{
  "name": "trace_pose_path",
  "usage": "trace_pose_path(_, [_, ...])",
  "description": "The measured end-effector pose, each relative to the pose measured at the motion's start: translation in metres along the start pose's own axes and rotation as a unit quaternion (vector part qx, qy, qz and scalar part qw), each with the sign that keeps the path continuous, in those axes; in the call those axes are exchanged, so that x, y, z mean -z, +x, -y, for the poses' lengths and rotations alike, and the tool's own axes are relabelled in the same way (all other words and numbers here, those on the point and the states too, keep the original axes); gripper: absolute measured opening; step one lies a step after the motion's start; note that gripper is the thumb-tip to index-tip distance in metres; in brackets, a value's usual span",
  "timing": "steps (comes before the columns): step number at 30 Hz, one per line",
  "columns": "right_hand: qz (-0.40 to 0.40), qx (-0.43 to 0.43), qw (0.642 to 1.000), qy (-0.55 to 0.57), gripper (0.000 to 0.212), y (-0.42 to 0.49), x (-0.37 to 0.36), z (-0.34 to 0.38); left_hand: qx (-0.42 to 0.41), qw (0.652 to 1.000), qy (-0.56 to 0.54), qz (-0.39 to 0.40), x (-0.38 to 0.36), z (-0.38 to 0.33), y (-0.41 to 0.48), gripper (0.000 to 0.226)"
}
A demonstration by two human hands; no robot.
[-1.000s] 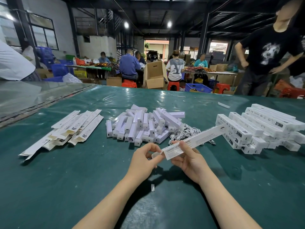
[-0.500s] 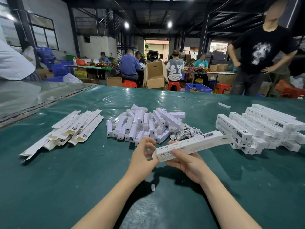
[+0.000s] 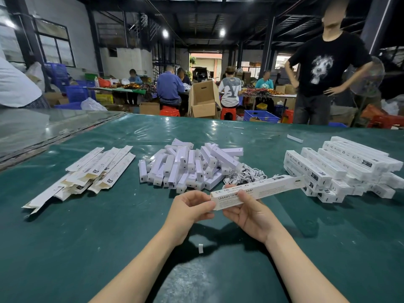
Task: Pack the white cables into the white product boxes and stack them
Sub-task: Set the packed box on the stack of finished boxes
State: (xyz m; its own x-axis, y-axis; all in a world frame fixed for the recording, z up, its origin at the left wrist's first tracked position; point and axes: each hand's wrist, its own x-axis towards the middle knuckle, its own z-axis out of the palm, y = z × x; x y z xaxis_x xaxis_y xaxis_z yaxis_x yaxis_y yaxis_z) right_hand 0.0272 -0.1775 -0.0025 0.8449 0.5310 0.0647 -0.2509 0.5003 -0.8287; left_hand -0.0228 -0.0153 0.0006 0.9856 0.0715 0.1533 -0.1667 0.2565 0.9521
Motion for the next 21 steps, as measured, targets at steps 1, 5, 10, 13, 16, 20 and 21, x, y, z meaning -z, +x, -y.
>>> trace_pose_path(1, [0.001, -0.003, 1.000, 0.002, 0.092, 0.000, 0.000, 0.000, 0.003, 1.000, -0.006, 0.001, 0.000, 0.000, 0.000, 0.029])
trace_pose_path(5, [0.008, -0.005, 1.000, 0.024, 0.086, 0.001, 0.000, -0.002, 0.014, 0.999, -0.033, -0.007, 0.000, -0.001, 0.002, 0.024])
trace_pose_path(10, [0.006, -0.005, 0.999, 0.036, 0.077, 0.001, 0.002, -0.002, -0.001, 1.000, -0.014, -0.025, -0.002, -0.002, 0.001, 0.022])
trace_pose_path(13, [0.008, -0.007, 0.999, 0.031, 0.064, 0.001, 0.002, -0.002, -0.060, 0.991, 0.065, -0.100, -0.007, -0.001, -0.002, 0.027])
trace_pose_path(16, [0.018, -0.005, 0.998, 0.058, 0.059, 0.000, 0.001, -0.003, -0.156, 0.951, 0.187, -0.189, -0.014, -0.001, -0.006, 0.029])
trace_pose_path(20, [0.029, 0.008, 0.996, 0.088, 0.066, 0.001, 0.001, -0.003, -0.221, 0.925, 0.233, -0.203, -0.028, 0.000, -0.013, 0.037])
trace_pose_path(21, [0.028, 0.015, 0.995, 0.095, 0.069, 0.002, 0.002, -0.002, -0.230, 0.925, 0.235, -0.188, -0.032, 0.000, -0.015, 0.038])
